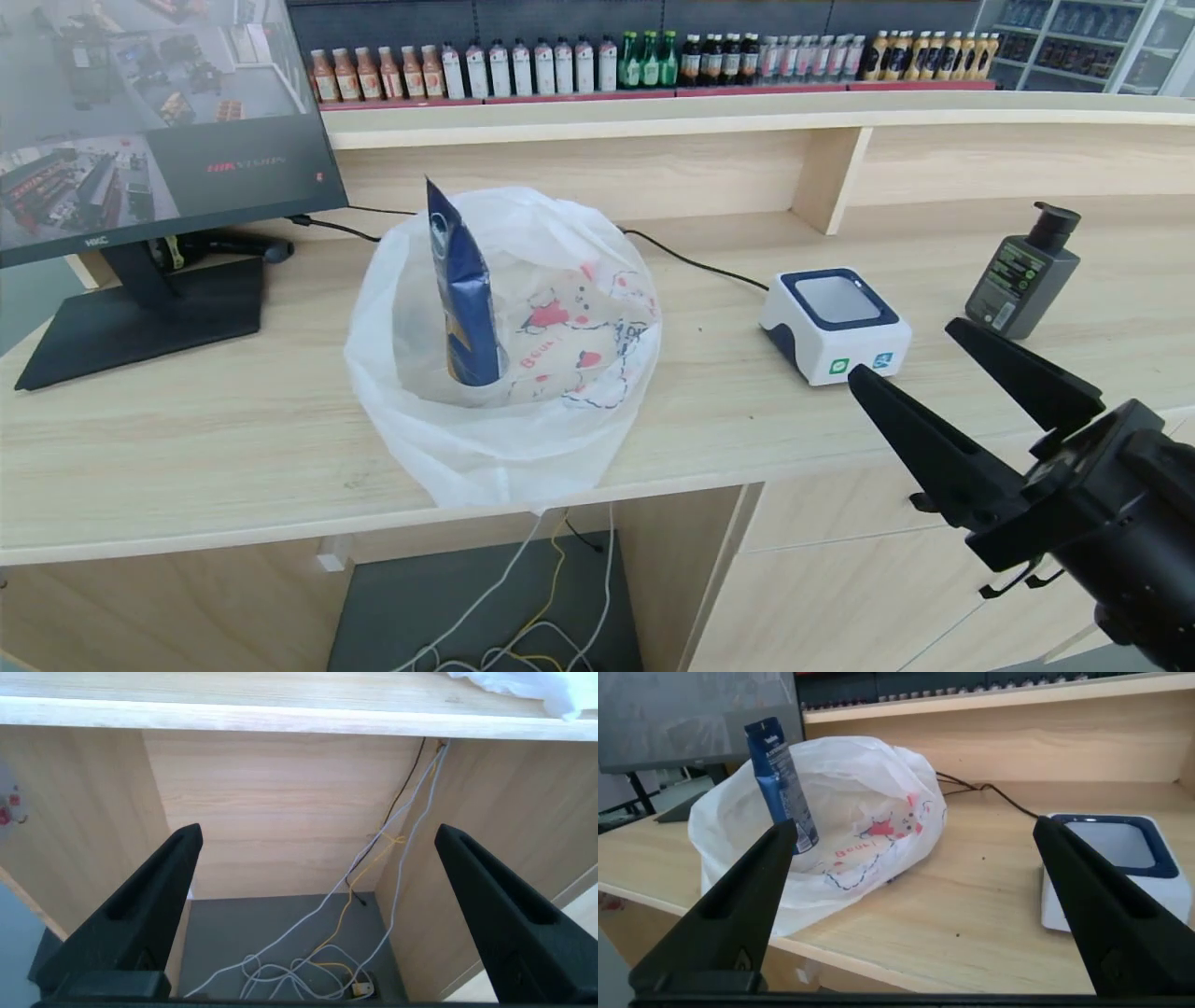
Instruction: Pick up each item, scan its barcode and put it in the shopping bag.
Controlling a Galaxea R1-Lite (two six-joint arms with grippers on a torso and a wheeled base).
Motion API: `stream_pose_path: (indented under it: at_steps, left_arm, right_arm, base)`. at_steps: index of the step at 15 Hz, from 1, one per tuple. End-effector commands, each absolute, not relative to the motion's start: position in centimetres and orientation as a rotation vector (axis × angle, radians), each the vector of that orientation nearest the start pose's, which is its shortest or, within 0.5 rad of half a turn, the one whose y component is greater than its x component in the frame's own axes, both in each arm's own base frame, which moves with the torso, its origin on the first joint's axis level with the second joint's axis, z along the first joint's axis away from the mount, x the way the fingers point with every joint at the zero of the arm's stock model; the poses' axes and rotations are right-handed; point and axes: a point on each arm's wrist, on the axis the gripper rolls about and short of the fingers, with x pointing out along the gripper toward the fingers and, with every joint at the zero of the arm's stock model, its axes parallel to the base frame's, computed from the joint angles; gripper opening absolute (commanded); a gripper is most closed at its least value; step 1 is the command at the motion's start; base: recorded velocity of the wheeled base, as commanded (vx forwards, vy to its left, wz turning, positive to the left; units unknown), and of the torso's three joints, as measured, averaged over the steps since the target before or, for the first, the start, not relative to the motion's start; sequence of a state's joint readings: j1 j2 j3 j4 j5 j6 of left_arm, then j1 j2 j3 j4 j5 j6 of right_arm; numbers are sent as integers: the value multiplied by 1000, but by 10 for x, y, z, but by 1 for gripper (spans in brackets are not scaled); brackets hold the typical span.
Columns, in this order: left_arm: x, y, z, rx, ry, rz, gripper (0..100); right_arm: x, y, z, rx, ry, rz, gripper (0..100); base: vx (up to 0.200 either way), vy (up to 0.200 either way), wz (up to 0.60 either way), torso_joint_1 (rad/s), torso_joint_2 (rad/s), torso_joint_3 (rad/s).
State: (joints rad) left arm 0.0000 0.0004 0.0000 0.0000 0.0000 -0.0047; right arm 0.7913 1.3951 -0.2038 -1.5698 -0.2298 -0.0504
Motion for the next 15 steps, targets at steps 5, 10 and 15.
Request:
stream_pose_path:
  at_steps: [5, 10, 15]
  left_arm:
    - [-23, 0, 75, -5, 0, 2, 100]
    - [-23, 0, 75, -6, 0, 2, 100]
    - [-23, 0, 75, -8, 0, 2, 100]
  right_arm:
    - [126, 121, 201, 145, -359, 545, 100]
    - [124, 119, 200, 136, -359, 548, 100]
    - [128, 122, 208, 143, -393, 542, 100]
  base:
    - [0, -200, 0, 2, 0, 2]
    - [0, -200, 0, 2, 2, 3]
    - [0, -200, 0, 3, 1, 4]
